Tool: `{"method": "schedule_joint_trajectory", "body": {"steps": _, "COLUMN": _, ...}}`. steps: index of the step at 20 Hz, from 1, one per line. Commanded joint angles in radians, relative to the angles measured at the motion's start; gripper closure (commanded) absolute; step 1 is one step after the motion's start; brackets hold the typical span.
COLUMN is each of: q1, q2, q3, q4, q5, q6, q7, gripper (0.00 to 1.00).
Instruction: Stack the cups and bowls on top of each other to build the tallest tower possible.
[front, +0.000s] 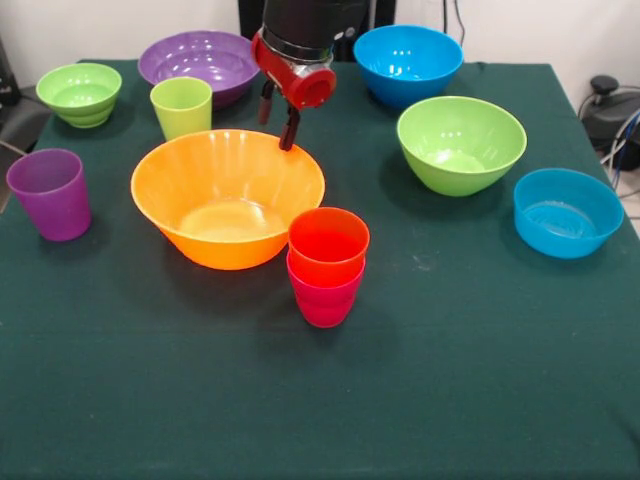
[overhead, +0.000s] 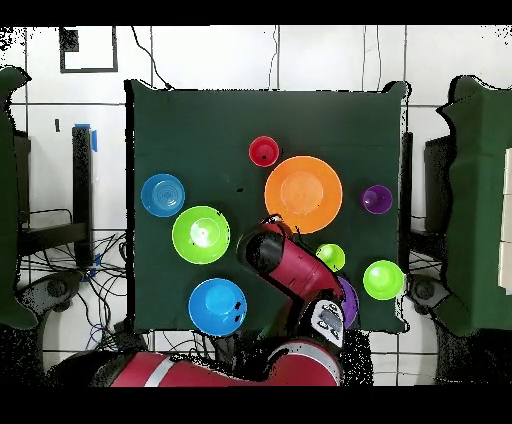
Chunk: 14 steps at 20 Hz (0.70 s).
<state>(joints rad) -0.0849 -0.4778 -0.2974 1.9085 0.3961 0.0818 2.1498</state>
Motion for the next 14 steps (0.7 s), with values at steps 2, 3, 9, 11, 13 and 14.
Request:
{"method": "schedule_joint_trajectory", "body": {"steps": 2, "q1": -0.021, "q2": 0.017, "q3": 0.140, "q4": 0.064, "q5": -0.063, "q6": -0.009, "q7": 0.108, "gripper": 0.00}}
{"method": "schedule_joint_trajectory", "body": {"steps": 3, "q1": -0.027, "q2": 0.018, "q3": 0.146, "q4": 0.066, "q5": -0.066, "q6": -0.023, "q7": 0.110, "gripper": 0.00}}
{"method": "schedule_joint_trajectory", "body": {"steps": 9, "q1": -0.037, "q2": 0.042, "q3": 0.158, "q4": 0.058, "q5": -0.071, "q6": -0.073, "q7": 0.129, "gripper": 0.00}}
{"method": "schedule_joint_trajectory", "body": {"steps": 11, "q1": -0.042, "q2": 0.044, "q3": 0.168, "q4": 0.063, "q5": -0.071, "q6": -0.098, "q7": 0.144, "gripper": 0.00}}
{"method": "schedule_joint_trajectory", "body": {"steps": 13, "q1": -0.043, "q2": 0.045, "q3": 0.175, "q4": 0.071, "q5": -0.069, "q6": -0.128, "q7": 0.164, "gripper": 0.00}}
{"method": "schedule_joint_trajectory", "body": {"steps": 14, "q1": -0.044, "q2": 0.045, "q3": 0.176, "q4": 0.073, "q5": -0.068, "q6": -0.141, "q7": 0.171, "gripper": 0.00}}
